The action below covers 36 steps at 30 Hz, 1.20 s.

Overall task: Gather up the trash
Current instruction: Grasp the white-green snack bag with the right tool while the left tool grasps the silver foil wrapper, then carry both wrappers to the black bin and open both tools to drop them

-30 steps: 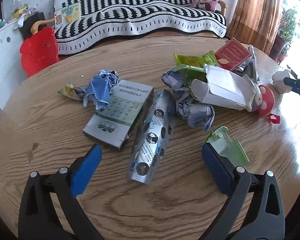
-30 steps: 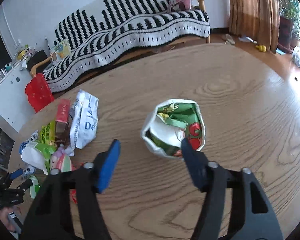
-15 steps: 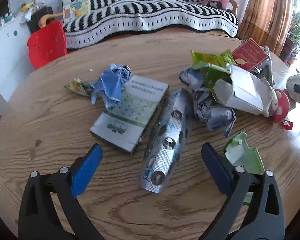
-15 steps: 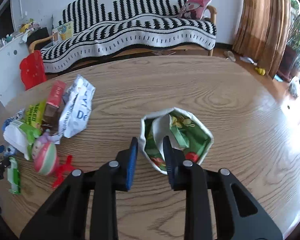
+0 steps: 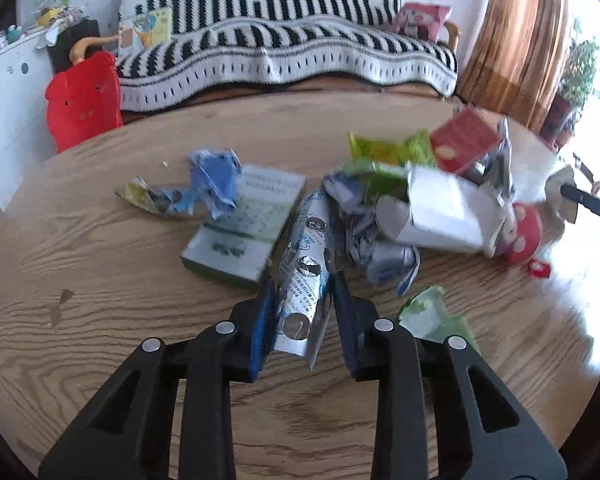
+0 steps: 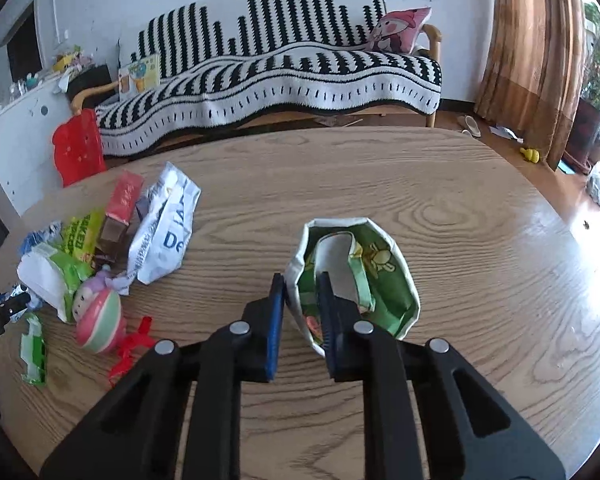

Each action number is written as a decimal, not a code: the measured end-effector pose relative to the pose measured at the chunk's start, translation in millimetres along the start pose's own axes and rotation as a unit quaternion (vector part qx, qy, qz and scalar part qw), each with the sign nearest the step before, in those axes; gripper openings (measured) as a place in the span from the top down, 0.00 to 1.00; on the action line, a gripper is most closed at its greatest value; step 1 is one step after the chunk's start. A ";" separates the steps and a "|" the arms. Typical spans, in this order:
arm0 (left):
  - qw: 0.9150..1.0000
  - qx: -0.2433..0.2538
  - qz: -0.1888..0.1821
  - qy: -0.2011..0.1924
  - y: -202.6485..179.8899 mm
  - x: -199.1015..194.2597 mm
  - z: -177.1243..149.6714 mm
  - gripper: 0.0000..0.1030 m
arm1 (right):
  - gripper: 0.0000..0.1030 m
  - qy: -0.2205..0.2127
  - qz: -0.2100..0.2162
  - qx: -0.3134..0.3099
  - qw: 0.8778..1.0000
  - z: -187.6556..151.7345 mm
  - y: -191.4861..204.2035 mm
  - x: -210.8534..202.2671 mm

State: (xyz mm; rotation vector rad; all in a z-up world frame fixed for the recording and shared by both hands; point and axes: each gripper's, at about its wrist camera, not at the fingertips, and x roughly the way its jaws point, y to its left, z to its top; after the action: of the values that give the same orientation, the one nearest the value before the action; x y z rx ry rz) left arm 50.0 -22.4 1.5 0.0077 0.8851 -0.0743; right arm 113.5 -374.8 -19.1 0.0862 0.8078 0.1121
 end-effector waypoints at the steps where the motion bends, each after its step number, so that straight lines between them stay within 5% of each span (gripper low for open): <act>1: 1.000 -0.004 0.000 -0.008 1.4 -4.5 0.4 0.73 | 0.83 -0.002 0.004 0.007 1.000 -0.1 -2.9 -2.6; 9: 0.998 -0.045 0.009 -0.053 21.6 -36.5 -1.8 0.75 | 0.84 -0.008 0.025 0.040 0.999 -4.4 -14.0 -21.5; 15: 0.997 -0.052 0.009 -0.058 23.4 -46.4 -6.5 0.75 | 0.84 -0.012 0.057 0.079 0.995 -8.2 -22.1 -34.5; 36: 0.997 -0.050 0.004 -0.066 27.8 -49.8 -9.9 0.75 | 0.84 -0.021 0.058 0.069 0.996 -10.9 -14.8 -45.7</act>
State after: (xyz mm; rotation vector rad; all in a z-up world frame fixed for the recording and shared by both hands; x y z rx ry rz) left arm 12.8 8.8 33.1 -0.0868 0.7563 -0.0215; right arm 75.3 -395.1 4.3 0.2654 0.7681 0.1645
